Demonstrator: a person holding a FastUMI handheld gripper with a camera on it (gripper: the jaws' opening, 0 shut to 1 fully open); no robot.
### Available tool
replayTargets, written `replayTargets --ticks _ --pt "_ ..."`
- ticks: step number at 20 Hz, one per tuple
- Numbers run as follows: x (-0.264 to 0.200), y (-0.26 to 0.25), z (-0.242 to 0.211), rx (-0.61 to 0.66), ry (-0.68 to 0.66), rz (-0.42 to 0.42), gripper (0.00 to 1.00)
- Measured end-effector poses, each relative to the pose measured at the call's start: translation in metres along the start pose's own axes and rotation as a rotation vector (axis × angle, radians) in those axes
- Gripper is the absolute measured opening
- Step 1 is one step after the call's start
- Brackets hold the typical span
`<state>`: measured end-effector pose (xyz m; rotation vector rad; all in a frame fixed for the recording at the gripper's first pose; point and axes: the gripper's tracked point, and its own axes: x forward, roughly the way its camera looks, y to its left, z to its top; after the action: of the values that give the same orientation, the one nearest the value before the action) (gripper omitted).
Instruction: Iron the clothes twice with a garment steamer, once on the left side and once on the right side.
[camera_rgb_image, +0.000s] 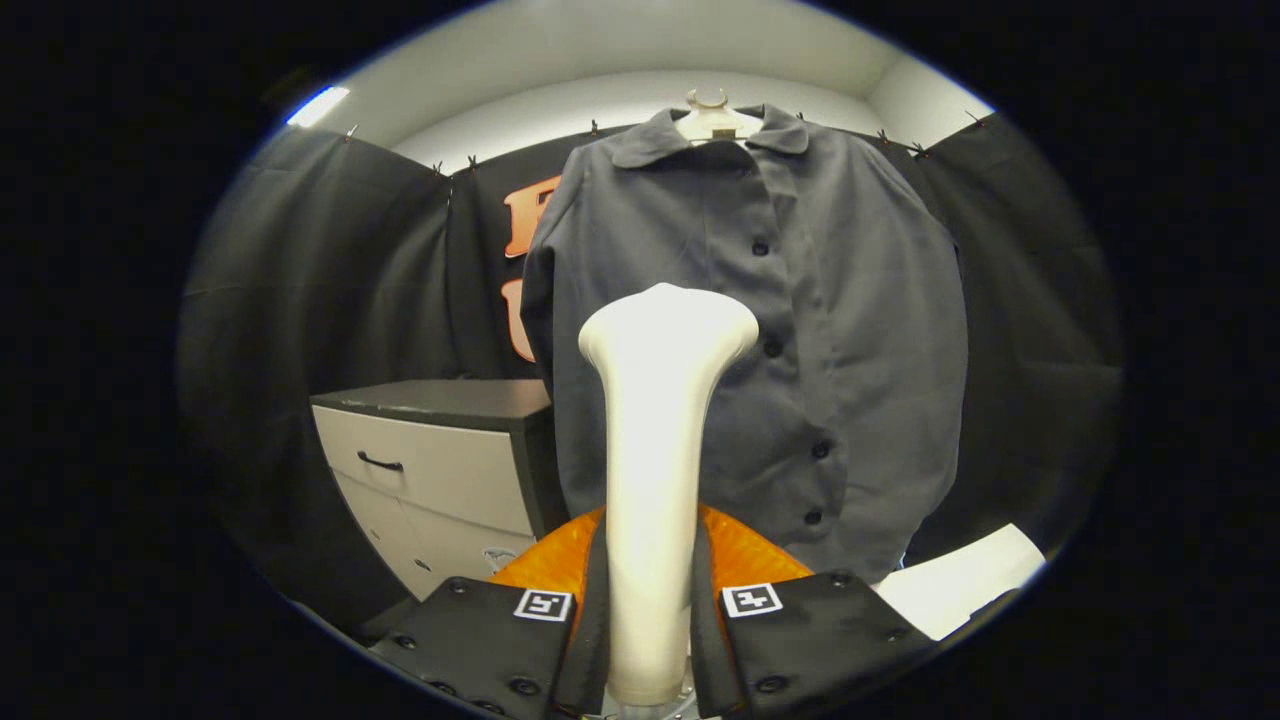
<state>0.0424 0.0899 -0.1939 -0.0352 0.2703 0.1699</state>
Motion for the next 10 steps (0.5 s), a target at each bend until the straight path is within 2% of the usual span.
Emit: replayTargets --ticks 4,10 --pt "-0.005 -0.03 0.057 -0.008 -0.08 -0.02 0.41" --pt "0.003 -0.087 0.117 -0.038 -0.148 -0.076 0.41"
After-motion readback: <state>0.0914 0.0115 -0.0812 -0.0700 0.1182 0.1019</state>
